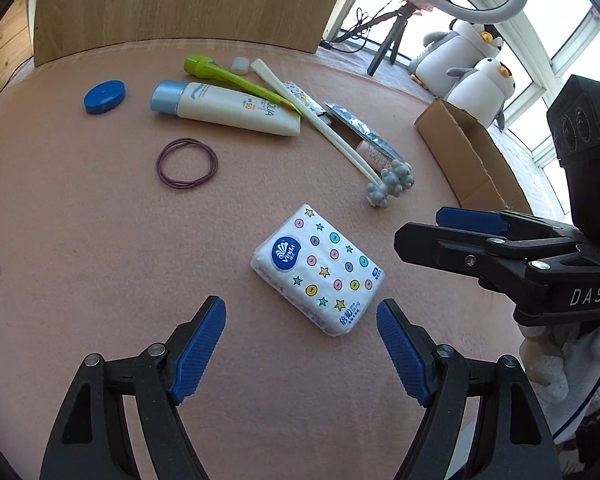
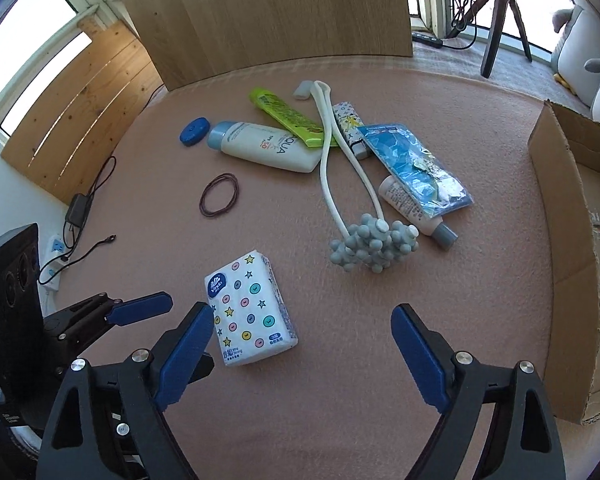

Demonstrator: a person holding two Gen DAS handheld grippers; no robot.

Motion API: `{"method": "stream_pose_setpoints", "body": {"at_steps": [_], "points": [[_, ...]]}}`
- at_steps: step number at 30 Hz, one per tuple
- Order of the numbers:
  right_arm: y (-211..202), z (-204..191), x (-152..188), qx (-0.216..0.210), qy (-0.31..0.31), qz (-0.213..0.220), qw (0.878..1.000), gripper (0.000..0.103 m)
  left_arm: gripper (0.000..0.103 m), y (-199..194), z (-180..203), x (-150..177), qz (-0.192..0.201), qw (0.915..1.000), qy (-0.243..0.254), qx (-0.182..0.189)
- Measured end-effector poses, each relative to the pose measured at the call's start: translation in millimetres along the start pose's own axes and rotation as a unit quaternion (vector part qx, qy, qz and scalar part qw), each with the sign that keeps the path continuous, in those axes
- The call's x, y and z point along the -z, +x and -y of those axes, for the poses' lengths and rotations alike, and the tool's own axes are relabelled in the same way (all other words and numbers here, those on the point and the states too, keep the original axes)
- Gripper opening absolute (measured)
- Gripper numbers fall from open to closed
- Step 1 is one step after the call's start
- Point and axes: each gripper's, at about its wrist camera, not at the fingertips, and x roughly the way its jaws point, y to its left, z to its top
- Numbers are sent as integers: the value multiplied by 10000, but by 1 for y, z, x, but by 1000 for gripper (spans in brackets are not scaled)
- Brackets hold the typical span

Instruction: Organize objects

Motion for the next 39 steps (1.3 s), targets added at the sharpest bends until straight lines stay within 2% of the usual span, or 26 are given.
{"method": "stream_pose_setpoints", "body": {"at_steps": [5, 11, 15, 19, 27, 39], "points": [[27, -5, -5, -196, -97, -445, 9988, 68, 80, 8, 3, 2, -28, 9999, -70, 140], [50, -6, -7, -422, -91, -840, 9955, 56, 78, 17, 2, 1, -49, 9994, -196, 288], [56, -7, -6, -575, -66, -941, 9939, 51, 65, 23, -1, 1, -129, 9985, -309, 437], [56, -10, -4, -753, -83, -993, 9922, 40, 52, 28, 1, 2, -194, 9980, -287, 523], [45, -4, 6, -729, 71, -833, 9938, 38, 51, 26, 12, 2, -160, 9984, -187, 511], [-26, 25, 16, -389, 300, -79, 9988, 38, 51, 7, 85, -18, 82, 9964, 554, 633]]}}
